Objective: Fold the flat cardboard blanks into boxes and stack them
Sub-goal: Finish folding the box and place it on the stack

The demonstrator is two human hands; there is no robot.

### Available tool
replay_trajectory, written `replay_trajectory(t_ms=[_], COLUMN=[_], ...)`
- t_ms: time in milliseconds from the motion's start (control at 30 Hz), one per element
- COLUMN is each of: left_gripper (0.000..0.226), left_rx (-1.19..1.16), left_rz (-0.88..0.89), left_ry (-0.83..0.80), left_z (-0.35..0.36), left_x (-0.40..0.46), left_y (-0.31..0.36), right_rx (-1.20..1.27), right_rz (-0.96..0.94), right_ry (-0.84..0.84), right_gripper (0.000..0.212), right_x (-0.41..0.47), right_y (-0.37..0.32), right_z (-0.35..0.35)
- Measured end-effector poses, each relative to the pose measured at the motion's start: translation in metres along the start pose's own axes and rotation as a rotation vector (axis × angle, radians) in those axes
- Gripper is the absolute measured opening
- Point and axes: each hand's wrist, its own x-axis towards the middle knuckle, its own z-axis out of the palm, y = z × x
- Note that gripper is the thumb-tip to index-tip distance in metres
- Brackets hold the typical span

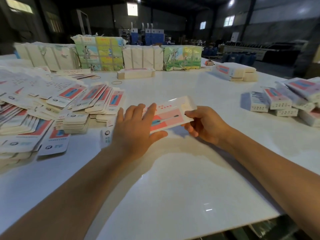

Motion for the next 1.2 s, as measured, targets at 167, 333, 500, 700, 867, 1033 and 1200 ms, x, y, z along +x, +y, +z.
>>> replay_trajectory(t_ms=[167, 333, 500, 700, 867, 1033, 1200], left_gripper=[0.083, 0.069, 0.067, 0.071, 0.086, 0.081, 0.085], left_rx=[-0.039, 0.001, -0.009, 0.028, 0.101, 0.1, 0.106], left_rz=[-0.082, -0.154, -0.168, -0.13, -0.045, -0.047, -0.028], left_ry=[0.069, 0.057, 0.027, 0.053, 0.058, 0.09, 0.099], left_z=[-0.005, -0.008, -0.006, -0.002, -0.002, -0.003, -0.002], left_x=[0.006, 0.008, 0.009, 0.009, 0.008, 0.006, 0.005], left_y=[-0.005, -0.009, -0.007, 0.001, 0.007, 0.01, 0.011], right_rx=[-0.015, -0.214, -0.382, -0.419, -0.445, -0.526, -0.574], right_rz=[-0.013, -0.258, -0.407, -0.412, -0.279, -0.367, -0.34], right_ry=[0.054, 0.367, 0.327, 0.291, 0.255, 0.303, 0.249], right_gripper=[0.036, 0.027, 0.026, 0.025, 0.044, 0.028, 0.028], right_x=[-0.001, -0.005, -0.007, -0.007, -0.003, -0.006, -0.008], right_y=[-0.001, 0.002, 0.011, 0.015, 0.016, 0.014, 0.013], right_z=[0.003, 0.002, 0.013, 0.02, 0.018, 0.02, 0.021])
